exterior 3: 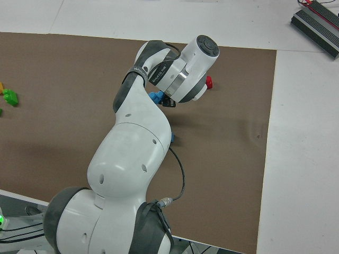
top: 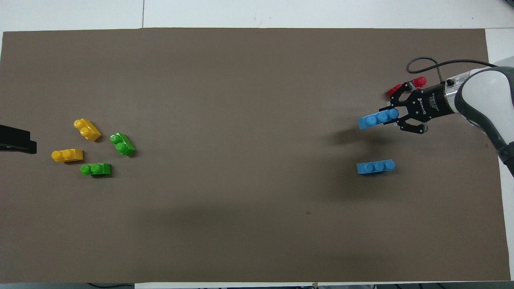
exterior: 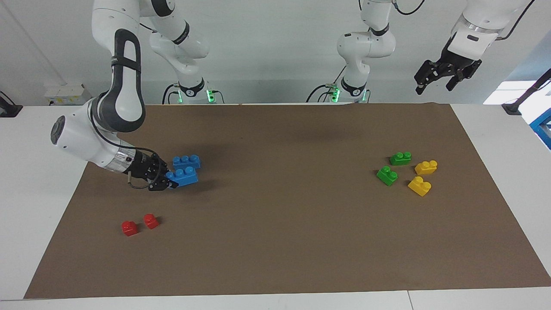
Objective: Remove green block with left arm and hold with right
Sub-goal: 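Carry the blue brick with the right gripper toward the red brick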
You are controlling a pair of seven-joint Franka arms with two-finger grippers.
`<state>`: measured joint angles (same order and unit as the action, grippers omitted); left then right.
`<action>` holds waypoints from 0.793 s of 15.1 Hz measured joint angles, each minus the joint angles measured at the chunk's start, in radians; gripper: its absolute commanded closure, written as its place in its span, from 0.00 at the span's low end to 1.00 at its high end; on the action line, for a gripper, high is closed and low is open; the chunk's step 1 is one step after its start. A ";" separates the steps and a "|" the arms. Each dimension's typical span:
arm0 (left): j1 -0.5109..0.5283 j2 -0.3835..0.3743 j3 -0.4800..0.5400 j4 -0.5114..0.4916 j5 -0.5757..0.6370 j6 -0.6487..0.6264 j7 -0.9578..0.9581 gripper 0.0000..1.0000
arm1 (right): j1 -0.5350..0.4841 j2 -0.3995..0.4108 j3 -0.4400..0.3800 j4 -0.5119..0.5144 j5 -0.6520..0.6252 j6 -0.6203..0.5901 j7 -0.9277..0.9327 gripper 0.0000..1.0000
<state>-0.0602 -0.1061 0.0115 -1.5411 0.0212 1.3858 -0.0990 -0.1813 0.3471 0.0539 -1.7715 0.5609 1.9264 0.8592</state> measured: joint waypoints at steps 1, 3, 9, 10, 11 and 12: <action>0.000 0.000 0.000 0.001 0.000 0.000 0.000 0.00 | -0.003 0.014 0.000 0.010 0.000 0.000 -0.009 1.00; 0.000 0.000 -0.003 0.002 0.000 0.000 0.000 0.00 | -0.005 0.032 0.001 0.018 0.000 0.007 -0.014 1.00; 0.003 0.009 -0.005 -0.013 0.000 0.056 0.000 0.00 | 0.033 0.044 0.007 -0.058 0.000 0.149 -0.020 1.00; 0.004 0.012 -0.005 -0.017 0.000 0.063 0.000 0.00 | 0.040 0.045 0.007 -0.076 0.000 0.178 -0.020 1.00; 0.004 0.015 -0.005 -0.021 0.000 0.070 0.000 0.00 | 0.044 0.045 0.008 -0.092 0.000 0.202 -0.024 1.00; 0.004 0.016 -0.005 -0.026 0.000 0.075 0.000 0.00 | 0.046 0.045 0.008 -0.107 0.000 0.221 -0.032 0.89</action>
<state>-0.0561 -0.0899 0.0062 -1.5666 0.0212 1.4608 -0.0986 -0.1351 0.3921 0.0615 -1.8784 0.5604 2.1475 0.8276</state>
